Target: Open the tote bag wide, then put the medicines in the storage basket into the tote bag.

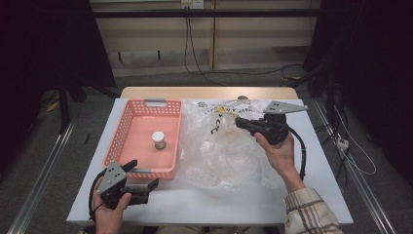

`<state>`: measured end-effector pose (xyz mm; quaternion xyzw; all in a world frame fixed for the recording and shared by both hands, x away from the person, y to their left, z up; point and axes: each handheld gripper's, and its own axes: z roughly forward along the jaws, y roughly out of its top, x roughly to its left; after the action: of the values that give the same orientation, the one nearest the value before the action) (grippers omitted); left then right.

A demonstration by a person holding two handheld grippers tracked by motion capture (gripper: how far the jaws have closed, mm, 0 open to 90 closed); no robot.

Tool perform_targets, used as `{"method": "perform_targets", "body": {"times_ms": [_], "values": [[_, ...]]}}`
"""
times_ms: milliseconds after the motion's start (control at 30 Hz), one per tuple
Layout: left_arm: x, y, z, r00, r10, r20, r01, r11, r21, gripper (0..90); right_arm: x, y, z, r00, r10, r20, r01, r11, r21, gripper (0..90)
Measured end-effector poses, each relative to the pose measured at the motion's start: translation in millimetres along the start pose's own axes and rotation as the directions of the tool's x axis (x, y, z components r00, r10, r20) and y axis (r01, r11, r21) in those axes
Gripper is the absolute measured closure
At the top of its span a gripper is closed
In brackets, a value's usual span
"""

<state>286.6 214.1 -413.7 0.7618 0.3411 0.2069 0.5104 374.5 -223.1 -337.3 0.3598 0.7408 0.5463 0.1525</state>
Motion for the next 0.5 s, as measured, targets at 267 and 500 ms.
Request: {"method": "perform_targets", "body": {"times_ms": [267,500], "values": [[-1.7,-0.9,-4.4,0.9989,0.001,-0.047,-0.001,1.0,-0.004,4.9,-0.4,5.3,-3.5,0.9999,-0.013,-0.01,0.013,1.0,-0.01,90.0],[2.0,0.1,-1.3,0.9993,-0.018,-0.033,0.018,0.9998,0.011,5.0,1.1,6.7,0.4,0.9989,-0.013,-0.044,0.014,1.0,0.013,90.0]]}}
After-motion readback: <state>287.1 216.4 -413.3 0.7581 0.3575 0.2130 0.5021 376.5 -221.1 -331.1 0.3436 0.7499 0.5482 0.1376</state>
